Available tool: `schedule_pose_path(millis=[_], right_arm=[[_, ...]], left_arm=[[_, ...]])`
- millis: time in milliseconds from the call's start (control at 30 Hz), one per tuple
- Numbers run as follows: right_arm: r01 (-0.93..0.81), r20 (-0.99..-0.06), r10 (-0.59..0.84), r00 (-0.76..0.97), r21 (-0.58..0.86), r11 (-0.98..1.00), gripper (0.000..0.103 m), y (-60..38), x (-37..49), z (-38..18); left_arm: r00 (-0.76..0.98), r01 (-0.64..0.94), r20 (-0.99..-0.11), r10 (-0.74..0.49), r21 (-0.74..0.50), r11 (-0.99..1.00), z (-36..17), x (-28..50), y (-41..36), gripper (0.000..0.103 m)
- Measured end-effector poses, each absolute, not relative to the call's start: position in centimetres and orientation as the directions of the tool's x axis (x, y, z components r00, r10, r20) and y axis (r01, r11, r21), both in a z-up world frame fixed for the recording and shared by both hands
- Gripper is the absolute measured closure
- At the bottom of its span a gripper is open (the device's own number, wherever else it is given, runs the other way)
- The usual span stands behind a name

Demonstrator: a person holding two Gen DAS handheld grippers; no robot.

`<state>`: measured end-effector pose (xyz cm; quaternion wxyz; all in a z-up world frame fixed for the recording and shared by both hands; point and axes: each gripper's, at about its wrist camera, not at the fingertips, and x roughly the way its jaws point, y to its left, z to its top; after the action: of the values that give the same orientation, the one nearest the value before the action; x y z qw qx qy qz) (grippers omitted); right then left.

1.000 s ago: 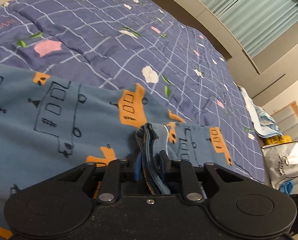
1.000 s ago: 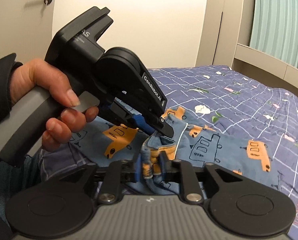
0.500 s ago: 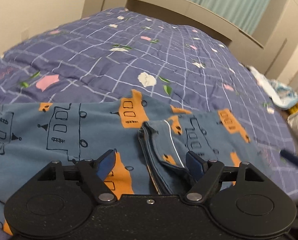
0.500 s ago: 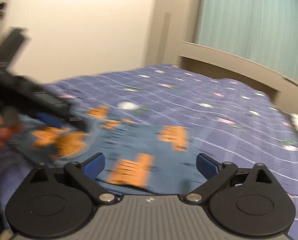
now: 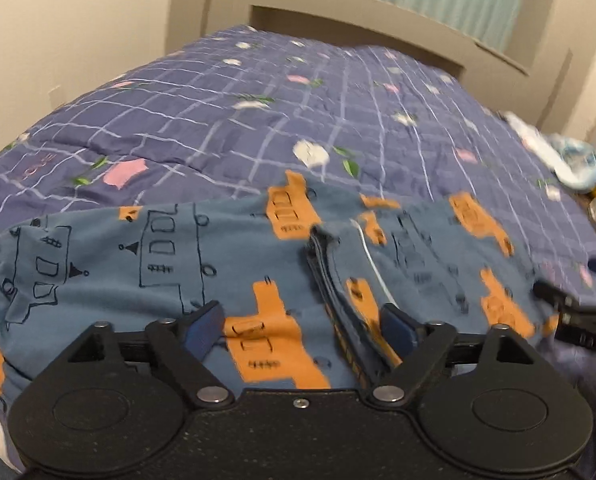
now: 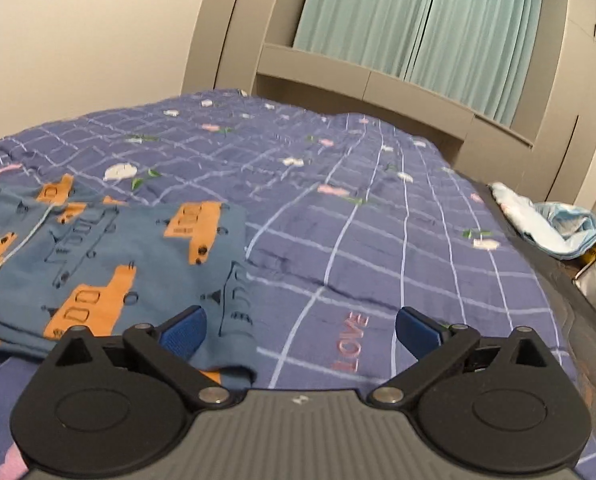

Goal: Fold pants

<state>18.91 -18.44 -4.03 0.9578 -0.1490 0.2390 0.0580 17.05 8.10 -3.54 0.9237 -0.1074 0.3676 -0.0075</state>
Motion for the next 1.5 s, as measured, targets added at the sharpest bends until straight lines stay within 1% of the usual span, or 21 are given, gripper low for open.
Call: schedule_pose_path(millis=[100, 267, 400, 533, 600, 667, 767, 800, 933, 1033, 1133, 1200, 1333, 1500], right_arm=[[-0.203, -0.455, 0.056, 0.889, -0.282, 0.938, 0.000, -17.4, 20.0, -3.7], [-0.228, -0.477, 0.052, 0.877, -0.319, 0.920, 0.000, -16.0, 23.1, -4.3], [-0.221, -0.495, 0.047, 0.868, -0.299, 0.928, 0.000, -16.5, 23.4, -4.6], [-0.195, -0.504, 0.027, 0.864, -0.283, 0.939, 0.000, -17.2, 22.3, -4.8], [-0.179, -0.502, 0.013, 0.865, -0.285, 0.942, 0.000, -17.2, 21.4, -4.9], [-0.163, -0.491, 0.005, 0.871, -0.279, 0.946, 0.000, -17.2, 20.5, -4.7], [-0.164, -0.466, 0.024, 0.884, -0.262, 0.951, 0.000, -16.7, 18.7, -4.3], [-0.175, -0.458, 0.040, 0.888, -0.256, 0.951, 0.000, -16.3, 18.2, -4.1], [-0.240, -0.429, 0.111, 0.896, -0.261, 0.935, 0.000, -13.8, 16.4, -3.8], [-0.298, -0.437, 0.160, 0.885, -0.267, 0.916, 0.000, -11.7, 15.8, -3.9], [-0.343, -0.450, 0.193, 0.872, -0.280, 0.896, 0.000, -9.9, 15.3, -4.2], [-0.363, -0.456, 0.204, 0.866, -0.293, 0.885, 0.000, -9.0, 15.1, -4.5], [-0.377, -0.489, 0.189, 0.851, -0.321, 0.869, 0.000, -8.1, 15.1, -5.6], [-0.397, -0.531, 0.205, 0.822, -0.278, 0.875, 0.000, -8.3, 15.9, -5.9]], left_arm=[[0.757, -0.092, -0.652, -0.051, -0.183, 0.979, -3.5, 18.1, 7.8, 0.009], [0.726, -0.126, -0.687, 0.005, -0.126, 0.984, -4.3, 19.8, 7.4, 0.009], [0.735, -0.107, -0.678, 0.022, -0.084, 0.991, -4.6, 18.8, 7.3, 0.008], [0.751, -0.095, -0.660, 0.023, -0.074, 0.993, -4.4, 16.8, 7.7, 0.008], [0.769, -0.089, -0.639, 0.024, -0.069, 0.994, -4.1, 15.4, 8.0, 0.007], [0.799, -0.069, -0.601, 0.003, -0.087, 0.994, -3.6, 13.6, 8.5, 0.006], [0.839, -0.073, -0.545, -0.001, -0.114, 0.991, -2.8, 10.8, 9.6, 0.001], [0.848, -0.084, -0.530, 0.007, -0.122, 0.989, -2.6, 10.0, 10.1, 0.001], [0.873, -0.168, -0.482, 0.067, -0.169, 0.971, -1.8, 7.2, 12.6, 0.001], [0.876, -0.258, -0.460, 0.148, -0.186, 0.948, -1.5, 6.4, 14.4, 0.001], [0.854, -0.350, -0.471, 0.223, -0.200, 0.915, -1.6, 6.1, 16.3, 0.001], [0.824, -0.406, -0.504, 0.259, -0.208, 0.890, -2.1, 6.3, 17.3, 0.001], [0.791, -0.453, -0.547, 0.272, -0.226, 0.862, -3.0, 6.1, 18.3, 0.001], [0.775, -0.452, -0.577, 0.258, -0.222, 0.864, -4.0, 6.0, 17.7, 0.001]])
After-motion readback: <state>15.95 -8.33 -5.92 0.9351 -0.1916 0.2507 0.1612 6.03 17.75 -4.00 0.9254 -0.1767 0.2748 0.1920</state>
